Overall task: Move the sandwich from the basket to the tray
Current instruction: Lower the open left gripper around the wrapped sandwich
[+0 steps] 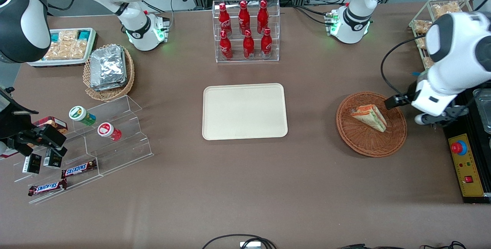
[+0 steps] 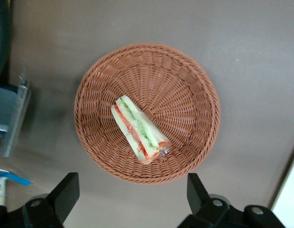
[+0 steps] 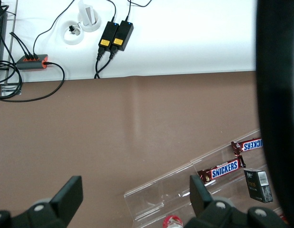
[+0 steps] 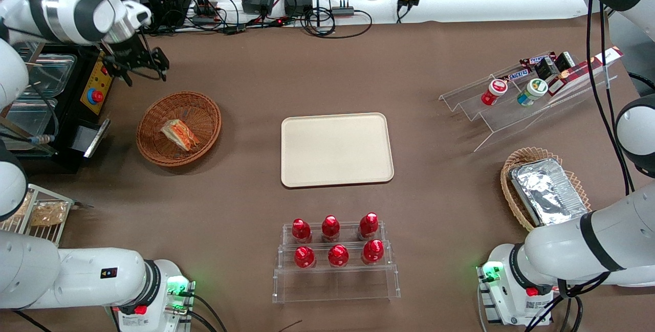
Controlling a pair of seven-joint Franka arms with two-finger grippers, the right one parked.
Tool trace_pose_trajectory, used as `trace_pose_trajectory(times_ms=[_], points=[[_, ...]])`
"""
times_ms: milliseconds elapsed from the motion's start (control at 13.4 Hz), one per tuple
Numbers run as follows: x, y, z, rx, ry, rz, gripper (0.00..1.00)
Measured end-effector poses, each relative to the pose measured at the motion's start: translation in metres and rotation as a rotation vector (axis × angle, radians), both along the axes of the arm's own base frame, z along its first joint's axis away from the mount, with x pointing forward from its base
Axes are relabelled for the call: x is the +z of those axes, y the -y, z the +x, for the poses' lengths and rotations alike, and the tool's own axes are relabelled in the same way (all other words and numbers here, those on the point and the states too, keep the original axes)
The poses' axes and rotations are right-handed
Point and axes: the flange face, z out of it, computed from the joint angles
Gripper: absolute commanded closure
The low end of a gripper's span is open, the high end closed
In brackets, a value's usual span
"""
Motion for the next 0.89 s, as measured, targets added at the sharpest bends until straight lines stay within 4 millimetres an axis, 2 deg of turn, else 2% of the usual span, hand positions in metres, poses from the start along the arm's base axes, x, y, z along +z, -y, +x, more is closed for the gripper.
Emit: trace_pose_trajectory(times_ms=[372, 893], points=[[-0.055, 0.000, -0.022, 0.221, 0.061, 0.010, 0.00], [-0.123, -0.003, -0.048, 0.384, 0.112, 0.001, 0.00]])
